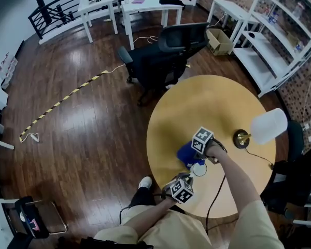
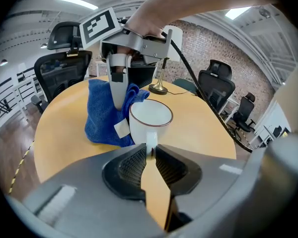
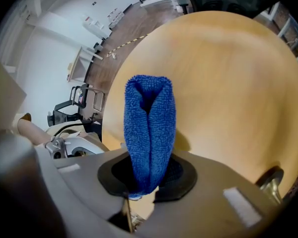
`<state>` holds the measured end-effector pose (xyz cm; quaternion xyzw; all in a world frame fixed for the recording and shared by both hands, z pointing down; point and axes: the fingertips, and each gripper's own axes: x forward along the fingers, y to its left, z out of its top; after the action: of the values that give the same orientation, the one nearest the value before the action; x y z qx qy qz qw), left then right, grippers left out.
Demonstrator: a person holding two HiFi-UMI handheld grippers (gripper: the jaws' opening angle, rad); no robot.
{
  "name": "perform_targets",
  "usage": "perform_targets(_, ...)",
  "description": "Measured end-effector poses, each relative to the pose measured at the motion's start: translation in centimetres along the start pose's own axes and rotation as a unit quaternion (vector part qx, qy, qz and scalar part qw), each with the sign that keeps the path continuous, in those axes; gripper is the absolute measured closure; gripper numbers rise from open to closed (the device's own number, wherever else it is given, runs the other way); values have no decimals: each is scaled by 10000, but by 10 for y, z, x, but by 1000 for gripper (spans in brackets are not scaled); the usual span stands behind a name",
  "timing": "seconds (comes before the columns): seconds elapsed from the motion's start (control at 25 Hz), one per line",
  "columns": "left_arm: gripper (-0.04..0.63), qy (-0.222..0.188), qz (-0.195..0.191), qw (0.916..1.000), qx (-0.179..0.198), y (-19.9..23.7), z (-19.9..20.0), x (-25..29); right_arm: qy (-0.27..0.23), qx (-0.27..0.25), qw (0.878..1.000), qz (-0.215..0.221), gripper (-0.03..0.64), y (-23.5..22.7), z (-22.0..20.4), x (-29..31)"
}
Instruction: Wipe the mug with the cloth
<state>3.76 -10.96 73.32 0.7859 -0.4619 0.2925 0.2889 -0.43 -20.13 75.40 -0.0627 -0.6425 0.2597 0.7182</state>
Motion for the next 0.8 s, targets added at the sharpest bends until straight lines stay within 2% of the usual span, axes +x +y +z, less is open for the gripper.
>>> perform_targets(0.28,545,34,-5,10000,56,-2,0,-1,-474,526,9966,423,554,-6,-12,-1)
perform_targets(0.8,541,73,15,10000,-18,-3,-1,-2,-957,1234,9861,558,555,-28,-55,-2)
